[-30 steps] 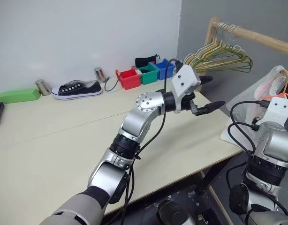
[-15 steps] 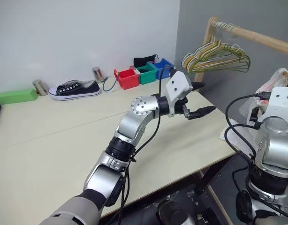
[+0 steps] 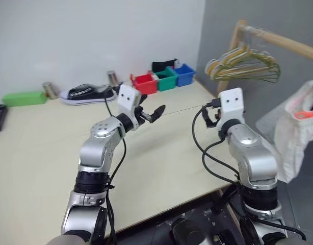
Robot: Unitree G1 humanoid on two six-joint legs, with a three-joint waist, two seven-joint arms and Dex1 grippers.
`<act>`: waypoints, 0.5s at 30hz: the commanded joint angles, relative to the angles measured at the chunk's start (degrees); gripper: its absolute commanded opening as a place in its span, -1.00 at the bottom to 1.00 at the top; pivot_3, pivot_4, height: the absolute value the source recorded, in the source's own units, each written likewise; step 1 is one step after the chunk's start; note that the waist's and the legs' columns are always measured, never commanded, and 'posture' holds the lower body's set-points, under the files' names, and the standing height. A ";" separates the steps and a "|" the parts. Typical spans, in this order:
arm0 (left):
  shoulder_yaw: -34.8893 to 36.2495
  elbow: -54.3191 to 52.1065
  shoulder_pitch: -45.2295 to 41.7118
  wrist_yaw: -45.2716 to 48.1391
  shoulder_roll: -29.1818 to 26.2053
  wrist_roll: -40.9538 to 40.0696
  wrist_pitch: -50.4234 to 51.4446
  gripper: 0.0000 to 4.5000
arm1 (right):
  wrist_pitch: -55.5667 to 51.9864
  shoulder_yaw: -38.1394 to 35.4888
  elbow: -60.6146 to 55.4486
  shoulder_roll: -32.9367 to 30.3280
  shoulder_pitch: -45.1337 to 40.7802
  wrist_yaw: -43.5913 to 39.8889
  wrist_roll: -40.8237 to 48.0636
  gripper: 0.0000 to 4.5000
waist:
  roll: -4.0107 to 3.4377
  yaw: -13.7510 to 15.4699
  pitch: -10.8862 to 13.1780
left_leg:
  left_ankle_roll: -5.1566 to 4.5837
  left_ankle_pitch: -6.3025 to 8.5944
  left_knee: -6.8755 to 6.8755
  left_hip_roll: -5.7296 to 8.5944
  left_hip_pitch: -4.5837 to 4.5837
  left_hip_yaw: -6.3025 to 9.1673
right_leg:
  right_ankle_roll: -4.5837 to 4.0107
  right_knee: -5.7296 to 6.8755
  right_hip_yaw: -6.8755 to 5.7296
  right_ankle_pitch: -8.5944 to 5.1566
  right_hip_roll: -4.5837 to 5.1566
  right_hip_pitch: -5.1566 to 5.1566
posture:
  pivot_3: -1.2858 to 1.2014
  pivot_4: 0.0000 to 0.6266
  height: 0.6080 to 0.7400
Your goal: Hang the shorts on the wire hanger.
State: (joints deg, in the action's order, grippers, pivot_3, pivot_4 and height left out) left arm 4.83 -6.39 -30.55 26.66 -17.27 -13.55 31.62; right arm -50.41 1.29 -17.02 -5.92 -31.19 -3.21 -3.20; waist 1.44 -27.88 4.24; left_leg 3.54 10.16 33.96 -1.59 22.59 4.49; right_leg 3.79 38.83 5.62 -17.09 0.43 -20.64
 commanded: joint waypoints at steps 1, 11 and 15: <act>2.30 -8.10 7.90 -8.73 0.62 3.58 2.02 1.00 | 10.19 0.30 8.73 2.49 -1.58 1.37 0.64 0.96 | 0.00 2.99 0.01 | 0.00 0.00 -0.01 0.01 0.04 0.05 | -0.01 0.01 -0.03 0.00 0.00 -0.03 | -0.10 -0.96 1.00; 4.79 -14.67 24.62 -17.76 5.72 4.49 1.37 1.00 | 16.68 0.37 13.95 4.22 6.17 1.00 0.74 0.96 | 0.08 16.53 -0.03 | 0.05 0.00 0.06 0.08 0.52 0.06 | -0.05 0.05 0.03 0.00 -0.03 -0.52 | -0.04 -0.96 1.00; 4.79 -12.41 24.91 -17.48 5.52 4.41 0.05 1.00 | 17.06 -0.52 14.10 3.02 7.76 1.64 0.27 0.96 | 0.08 17.69 -0.03 | 0.06 -0.01 0.12 0.12 0.49 -0.01 | -0.15 0.03 0.13 -0.05 -0.03 -0.47 | -0.06 -0.96 1.00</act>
State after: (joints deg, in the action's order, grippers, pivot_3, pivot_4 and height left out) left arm 9.65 -18.13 -4.82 9.26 -11.74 -8.98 33.53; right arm -34.98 2.22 -1.75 -2.16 -22.99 -2.27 -3.04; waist 1.51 -10.19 4.21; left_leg 3.60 10.15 34.09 -1.47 23.08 4.48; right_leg 3.44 38.86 5.75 -17.24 0.40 -21.08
